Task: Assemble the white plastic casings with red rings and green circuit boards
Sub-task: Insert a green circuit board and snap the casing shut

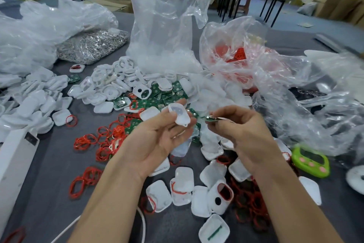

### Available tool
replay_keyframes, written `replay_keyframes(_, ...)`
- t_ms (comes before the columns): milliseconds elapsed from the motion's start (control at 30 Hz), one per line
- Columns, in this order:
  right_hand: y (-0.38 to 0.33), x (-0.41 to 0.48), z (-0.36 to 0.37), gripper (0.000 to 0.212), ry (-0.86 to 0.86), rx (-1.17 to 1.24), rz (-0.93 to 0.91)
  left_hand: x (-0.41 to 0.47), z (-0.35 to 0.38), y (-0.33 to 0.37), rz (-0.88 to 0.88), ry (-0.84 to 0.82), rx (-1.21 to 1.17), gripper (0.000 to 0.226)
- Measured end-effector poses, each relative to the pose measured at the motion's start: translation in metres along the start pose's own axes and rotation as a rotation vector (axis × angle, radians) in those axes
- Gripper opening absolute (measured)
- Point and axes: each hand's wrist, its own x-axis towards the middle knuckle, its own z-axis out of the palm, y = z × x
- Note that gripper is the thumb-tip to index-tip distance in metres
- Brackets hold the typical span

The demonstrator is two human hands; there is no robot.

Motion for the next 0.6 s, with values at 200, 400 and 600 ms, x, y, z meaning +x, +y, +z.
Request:
replay_keyframes(200,0.008,-0.008,-0.012,0.036,0.056,0.019,-0.021,0.003,0.011,-0.018,-0.091,-0.080,0.145,0.041)
replay_keyframes(400,0.003,-0.010,-0.021,0.048,0.085,-0.081,-0.033,0.002,0.013,-0.019,-0.113,-0.114,0.168,0.041)
replay_keyframes(600,0.002,-0.012,-0.020,0.038,0.115,-0.228,-0.048,0.001,0.016,-0.019,-0.100,-0.097,0.165,0.047)
